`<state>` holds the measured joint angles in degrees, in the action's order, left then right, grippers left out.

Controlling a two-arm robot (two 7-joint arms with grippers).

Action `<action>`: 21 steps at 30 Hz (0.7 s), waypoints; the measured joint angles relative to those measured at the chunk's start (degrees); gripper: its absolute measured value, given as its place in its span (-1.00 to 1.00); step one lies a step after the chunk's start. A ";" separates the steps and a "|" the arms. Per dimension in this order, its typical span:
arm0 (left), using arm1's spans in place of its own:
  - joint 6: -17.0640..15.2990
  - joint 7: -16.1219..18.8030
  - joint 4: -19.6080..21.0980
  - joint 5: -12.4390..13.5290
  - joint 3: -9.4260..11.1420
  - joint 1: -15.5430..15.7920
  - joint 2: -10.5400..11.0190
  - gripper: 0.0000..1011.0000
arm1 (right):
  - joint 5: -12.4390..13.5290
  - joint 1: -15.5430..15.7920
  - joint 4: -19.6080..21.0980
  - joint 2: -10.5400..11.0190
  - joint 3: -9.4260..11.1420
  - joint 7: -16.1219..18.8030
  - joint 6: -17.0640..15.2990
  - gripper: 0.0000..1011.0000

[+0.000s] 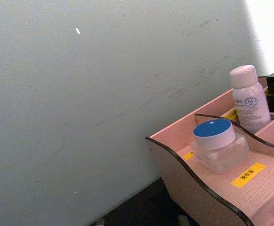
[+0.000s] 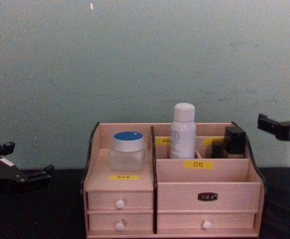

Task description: Pick up the facial cleanser and watermelon frost from the table and place them into the tiered storage box.

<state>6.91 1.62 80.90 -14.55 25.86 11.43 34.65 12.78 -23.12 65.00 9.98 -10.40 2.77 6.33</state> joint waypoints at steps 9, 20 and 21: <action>0.00 0.00 0.00 0.00 0.00 0.00 0.00 0.98 | -1.79 0.26 -2.55 -0.77 0.27 0.05 -0.95 0.98; 0.00 0.00 0.00 0.00 0.00 0.00 0.00 0.98 | -2.09 0.22 -2.77 -0.83 0.33 0.15 -1.32 0.98; 0.00 0.00 0.00 0.00 0.00 0.00 0.00 0.98 | -2.08 0.21 -2.76 -0.83 0.33 0.15 -1.31 0.98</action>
<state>6.91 1.62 80.90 -14.55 25.86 11.43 34.65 10.70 -22.90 62.24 9.15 -10.07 2.92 5.02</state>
